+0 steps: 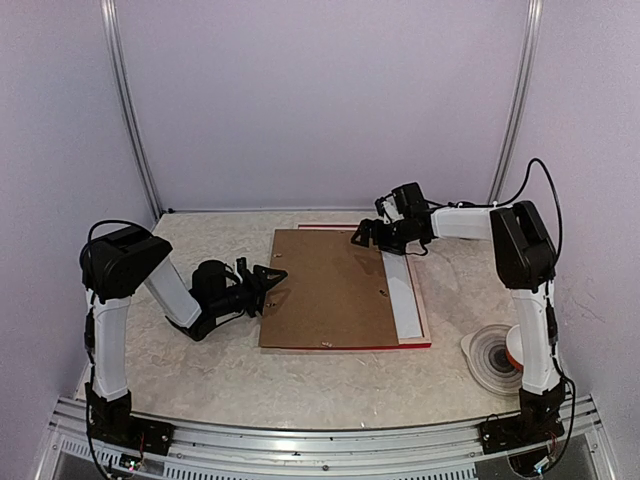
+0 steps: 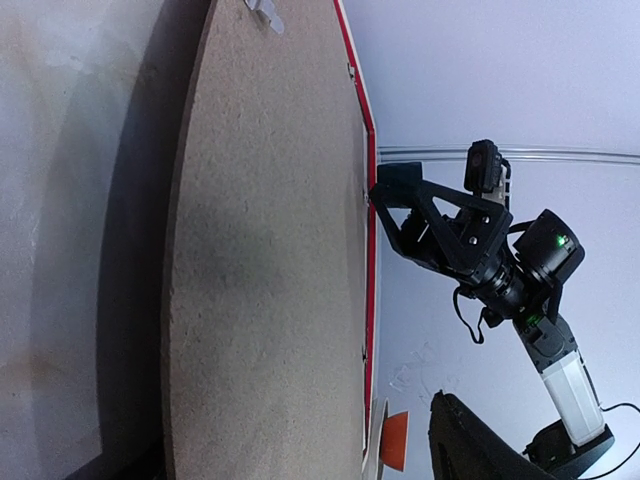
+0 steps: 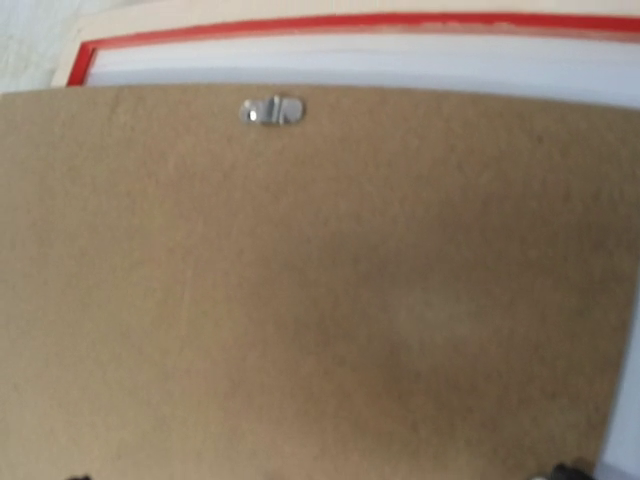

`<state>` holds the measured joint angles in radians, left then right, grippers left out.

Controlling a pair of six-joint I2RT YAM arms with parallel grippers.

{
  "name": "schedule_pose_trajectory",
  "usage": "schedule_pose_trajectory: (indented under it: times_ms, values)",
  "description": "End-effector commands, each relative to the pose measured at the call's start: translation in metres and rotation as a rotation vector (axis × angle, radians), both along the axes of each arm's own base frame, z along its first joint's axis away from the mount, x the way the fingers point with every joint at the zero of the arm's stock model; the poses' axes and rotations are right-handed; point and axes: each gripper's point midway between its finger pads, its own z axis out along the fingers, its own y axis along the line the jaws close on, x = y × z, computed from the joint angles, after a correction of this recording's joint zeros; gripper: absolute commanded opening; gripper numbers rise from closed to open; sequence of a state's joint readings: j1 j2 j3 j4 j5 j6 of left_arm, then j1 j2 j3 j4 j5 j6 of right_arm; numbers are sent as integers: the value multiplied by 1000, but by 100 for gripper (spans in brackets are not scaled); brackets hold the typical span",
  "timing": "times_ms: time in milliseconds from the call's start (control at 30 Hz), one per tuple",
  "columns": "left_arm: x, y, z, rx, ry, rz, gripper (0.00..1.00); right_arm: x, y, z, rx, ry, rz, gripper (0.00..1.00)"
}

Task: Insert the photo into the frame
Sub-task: Adjust the photo frame on the frame body.

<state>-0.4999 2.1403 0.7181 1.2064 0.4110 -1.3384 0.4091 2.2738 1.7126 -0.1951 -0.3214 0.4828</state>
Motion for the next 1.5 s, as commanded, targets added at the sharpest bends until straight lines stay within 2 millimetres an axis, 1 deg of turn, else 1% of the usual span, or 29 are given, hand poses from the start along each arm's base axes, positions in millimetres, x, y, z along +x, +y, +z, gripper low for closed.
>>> schedule_pose_trajectory:
  times_ms: [0, 200, 367, 433, 633, 733, 1133, 1267, 1467]
  values:
    - [-5, 4, -13, 17, 29, 0, 70, 7, -3, -5, -17, 10, -8, 99]
    - [-4, 4, -13, 19, 28, -2, 70, 11, -7, -10, -52, 8, -22, 99]
    - [-4, 4, -12, 18, 28, -3, 69, 13, -4, -12, -57, 17, -9, 99]
    - [-3, 4, -12, 18, 27, -1, 70, 10, -2, -14, -50, 24, 2, 99]
    - [-1, 3, -8, 14, 21, -2, 69, 0, -8, -26, -69, 41, 3, 99]
    - [0, 3, -8, 14, 21, -1, 70, -4, -8, -29, -66, 50, 10, 99]
    - [1, 1, -9, 26, 20, 1, 69, -21, -4, -15, 0, 50, 35, 99]
    - [2, 1, -7, 24, 16, 0, 70, -23, -3, -7, 15, 37, 41, 99]
    - [3, 1, -8, 47, 10, 2, 70, -20, 1, -2, 16, 24, 49, 99]
